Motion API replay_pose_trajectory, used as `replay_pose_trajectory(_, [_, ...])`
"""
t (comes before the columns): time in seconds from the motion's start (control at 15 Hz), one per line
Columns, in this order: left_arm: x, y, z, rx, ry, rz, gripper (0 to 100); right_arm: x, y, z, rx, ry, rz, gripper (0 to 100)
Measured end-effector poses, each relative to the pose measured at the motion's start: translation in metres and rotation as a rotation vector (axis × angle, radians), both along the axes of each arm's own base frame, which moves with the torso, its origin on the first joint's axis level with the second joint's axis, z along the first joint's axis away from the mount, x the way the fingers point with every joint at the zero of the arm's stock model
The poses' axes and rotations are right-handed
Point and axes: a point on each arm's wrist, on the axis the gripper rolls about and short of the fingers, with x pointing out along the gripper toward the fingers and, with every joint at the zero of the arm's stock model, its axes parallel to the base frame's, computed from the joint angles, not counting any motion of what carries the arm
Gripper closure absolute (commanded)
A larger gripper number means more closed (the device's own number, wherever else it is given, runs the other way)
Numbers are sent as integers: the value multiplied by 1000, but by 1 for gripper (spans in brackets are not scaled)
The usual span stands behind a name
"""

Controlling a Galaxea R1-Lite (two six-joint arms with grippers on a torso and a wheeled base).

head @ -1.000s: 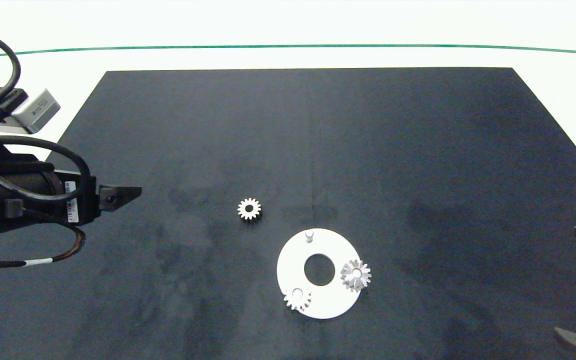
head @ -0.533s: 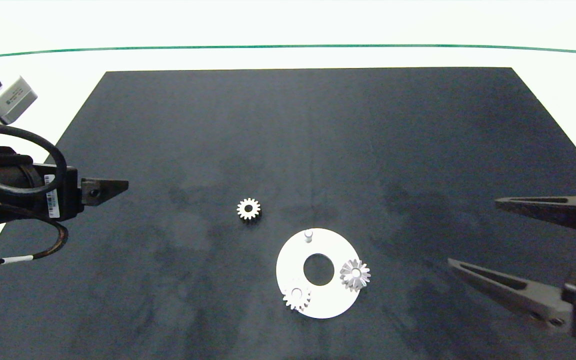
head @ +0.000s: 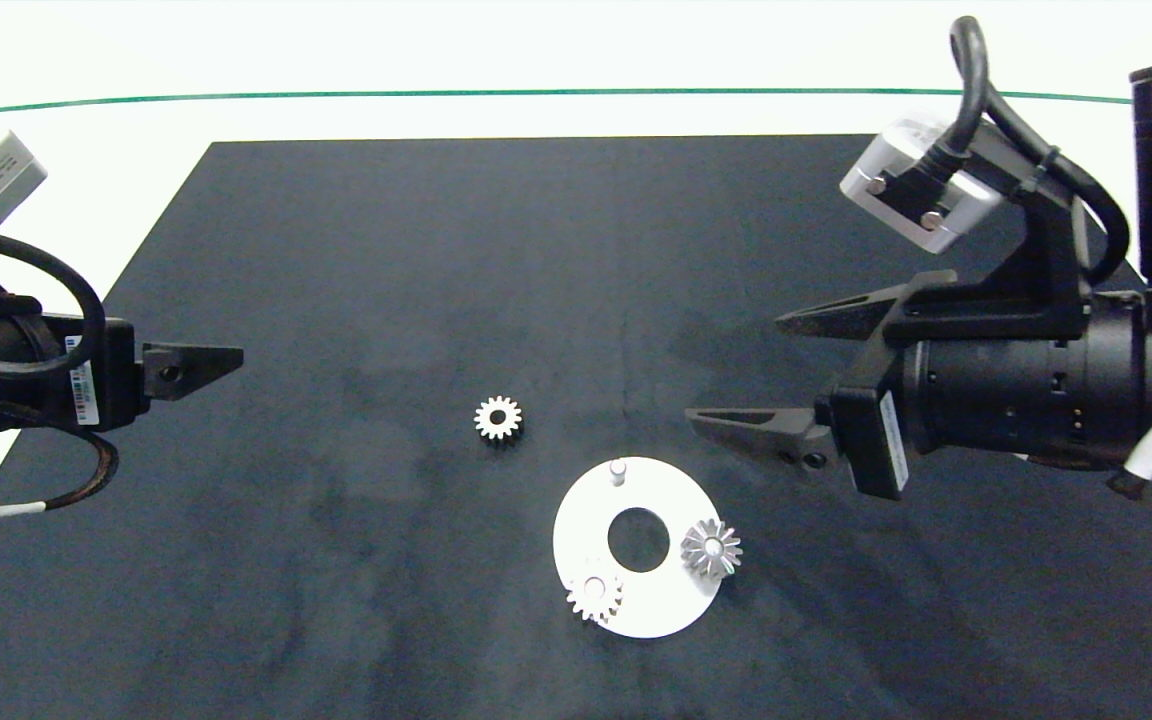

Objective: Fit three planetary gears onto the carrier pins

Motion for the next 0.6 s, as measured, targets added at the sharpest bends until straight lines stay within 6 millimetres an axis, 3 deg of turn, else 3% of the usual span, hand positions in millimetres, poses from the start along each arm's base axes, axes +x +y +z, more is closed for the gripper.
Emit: replay_pose_trajectory(0.6, [-13,10,12,2,9,41,0,44,49,-19,-131,35,69,0])
